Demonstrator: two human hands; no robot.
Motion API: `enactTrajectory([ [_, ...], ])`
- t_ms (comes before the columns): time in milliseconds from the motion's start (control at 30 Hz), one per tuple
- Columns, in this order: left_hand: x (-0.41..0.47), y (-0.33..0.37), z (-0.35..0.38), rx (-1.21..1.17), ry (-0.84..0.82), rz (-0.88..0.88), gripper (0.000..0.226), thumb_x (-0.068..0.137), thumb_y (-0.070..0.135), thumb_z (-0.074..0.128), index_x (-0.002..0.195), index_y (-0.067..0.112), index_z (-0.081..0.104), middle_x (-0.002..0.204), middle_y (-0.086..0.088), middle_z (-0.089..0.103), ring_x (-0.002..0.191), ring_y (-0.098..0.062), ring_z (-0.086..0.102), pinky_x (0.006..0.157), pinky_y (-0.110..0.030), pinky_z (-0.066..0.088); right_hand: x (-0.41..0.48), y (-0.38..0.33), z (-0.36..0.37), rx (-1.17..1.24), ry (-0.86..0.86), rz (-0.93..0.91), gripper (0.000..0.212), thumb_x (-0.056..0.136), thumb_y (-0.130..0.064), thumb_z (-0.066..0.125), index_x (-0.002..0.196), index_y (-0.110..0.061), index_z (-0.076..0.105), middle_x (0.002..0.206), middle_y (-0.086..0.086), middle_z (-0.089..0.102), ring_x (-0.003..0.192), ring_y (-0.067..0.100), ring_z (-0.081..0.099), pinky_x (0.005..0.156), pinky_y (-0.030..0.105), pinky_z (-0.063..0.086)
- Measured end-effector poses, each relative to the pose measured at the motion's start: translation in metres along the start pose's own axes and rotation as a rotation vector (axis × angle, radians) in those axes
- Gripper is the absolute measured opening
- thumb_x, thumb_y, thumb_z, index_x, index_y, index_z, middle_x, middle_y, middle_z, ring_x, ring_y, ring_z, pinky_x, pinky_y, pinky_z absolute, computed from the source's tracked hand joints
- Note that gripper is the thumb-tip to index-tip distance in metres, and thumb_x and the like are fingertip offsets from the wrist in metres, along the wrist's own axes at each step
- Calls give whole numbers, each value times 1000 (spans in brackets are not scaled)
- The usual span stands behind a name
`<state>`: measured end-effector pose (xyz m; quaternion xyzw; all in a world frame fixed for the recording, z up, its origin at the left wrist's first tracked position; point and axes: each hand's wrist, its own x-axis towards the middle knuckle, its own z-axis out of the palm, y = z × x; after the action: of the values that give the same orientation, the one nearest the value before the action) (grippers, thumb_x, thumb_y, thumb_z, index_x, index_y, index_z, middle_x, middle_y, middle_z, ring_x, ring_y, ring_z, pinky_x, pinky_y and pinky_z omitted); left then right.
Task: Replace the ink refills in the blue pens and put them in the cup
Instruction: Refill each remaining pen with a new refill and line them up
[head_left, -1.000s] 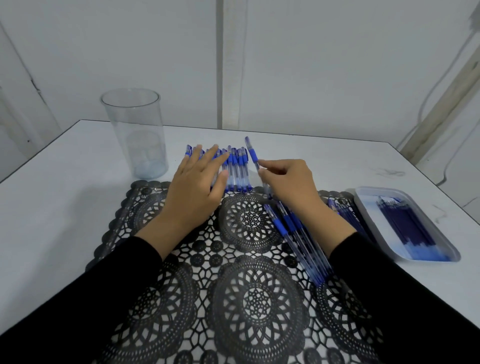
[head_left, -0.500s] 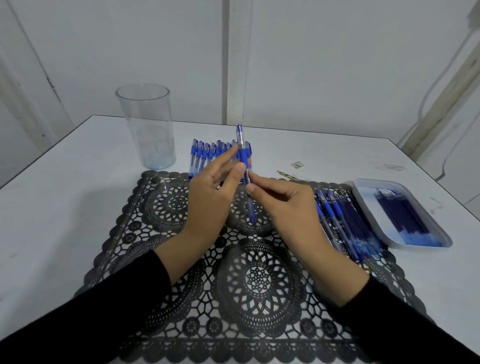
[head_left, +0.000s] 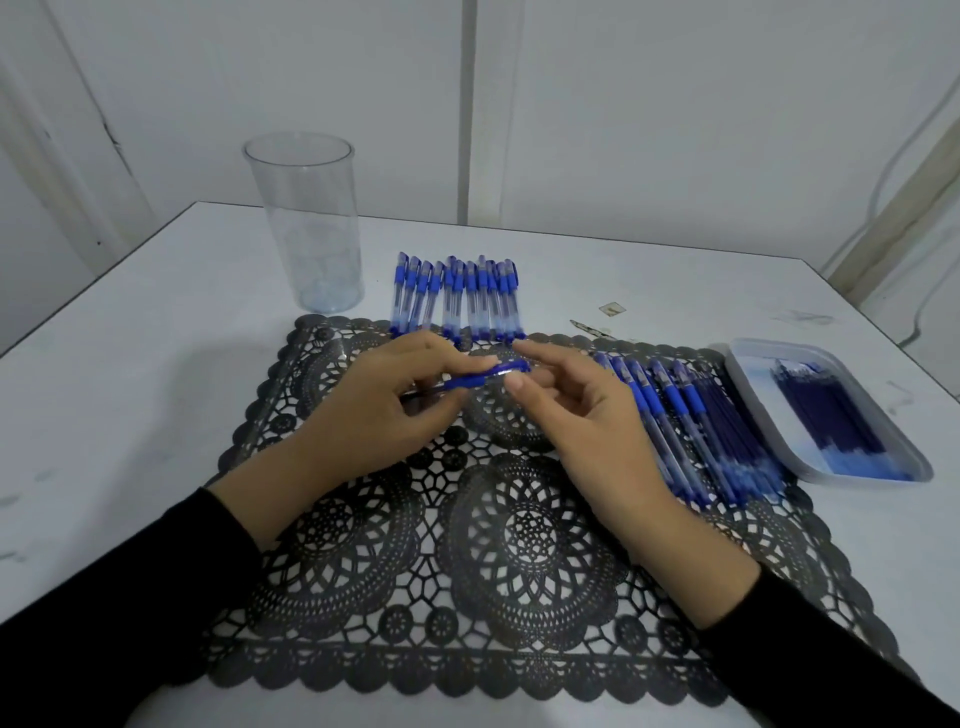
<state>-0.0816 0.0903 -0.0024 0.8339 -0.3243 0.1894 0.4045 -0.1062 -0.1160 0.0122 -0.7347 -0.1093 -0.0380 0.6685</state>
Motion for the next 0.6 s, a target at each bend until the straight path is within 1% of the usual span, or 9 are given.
enactTrajectory([
  [33, -1, -1, 0, 3, -8, 0, 31, 92, 21, 65, 123, 20, 67, 101, 5, 66, 69, -19, 60, 59, -30, 51, 0, 2, 1, -12, -4, -6, 24, 88, -16, 69, 112, -19, 70, 88, 11, 67, 78, 18, 62, 72, 21, 54],
  [100, 0, -1, 2, 3, -14, 2, 29, 91, 21, 68, 120, 21, 69, 100, 8, 67, 70, -17, 61, 60, -29, 51, 0, 5, 2, -20, -17, -3, 19, 88, -12, 69, 107, -17, 71, 82, 10, 63, 74, 18, 56, 70, 22, 52],
  [167, 0, -1, 4, 9, -13, 2, 31, 89, 23, 71, 119, 24, 68, 100, 16, 67, 74, -11, 62, 64, -22, 50, -1, 8, 1, -21, -11, -1, 17, 88, -8, 68, 101, -17, 72, 79, 6, 64, 72, 15, 57, 69, 21, 52],
  [233, 0, -2, 5, 11, 3, -14, 33, 87, 24, 71, 120, 27, 67, 99, 27, 65, 71, -8, 61, 66, -16, 48, 0, 9, 0, -17, 15, 3, 15, 88, -7, 68, 97, -18, 72, 77, 5, 67, 70, 13, 59, 69, 21, 53],
  [300, -1, -4, 6, -4, 10, -24, 33, 87, 21, 73, 119, 24, 69, 95, 22, 66, 68, -13, 61, 63, -22, 49, 0, 10, 0, 4, 32, 17, 14, 88, -7, 68, 98, -15, 72, 79, 8, 69, 70, 11, 61, 70, 21, 54],
  [400, -1, -7, 9, -7, 3, -25, 36, 88, 13, 73, 122, 22, 68, 85, 4, 65, 69, -18, 59, 61, -34, 49, 0, 11, -1, 22, 38, 31, 13, 88, -7, 67, 99, -11, 72, 80, 9, 70, 71, 10, 63, 72, 19, 53],
  [433, 0, -7, 10, -6, 1, -27, 36, 88, 12, 72, 123, 22, 67, 83, 2, 63, 69, -18, 57, 60, -35, 49, 0, 12, -1, 19, 37, 36, 13, 88, -7, 67, 99, -10, 72, 81, 10, 71, 72, 11, 64, 73, 19, 54],
  [500, 0, -9, 11, -12, -5, -21, 37, 89, 12, 70, 124, 22, 66, 79, 0, 61, 67, -15, 54, 58, -29, 46, 0, 12, -1, 7, 38, 46, 12, 89, -7, 67, 99, -10, 71, 84, 14, 71, 74, 14, 64, 75, 22, 56],
  [600, 1, -9, 12, 11, -28, -10, 38, 89, 13, 67, 126, 20, 64, 76, 2, 57, 65, -12, 51, 57, -24, 43, 0, 13, -1, -8, 40, 43, 11, 90, -6, 66, 98, -11, 71, 83, 16, 70, 72, 15, 63, 76, 25, 56],
])
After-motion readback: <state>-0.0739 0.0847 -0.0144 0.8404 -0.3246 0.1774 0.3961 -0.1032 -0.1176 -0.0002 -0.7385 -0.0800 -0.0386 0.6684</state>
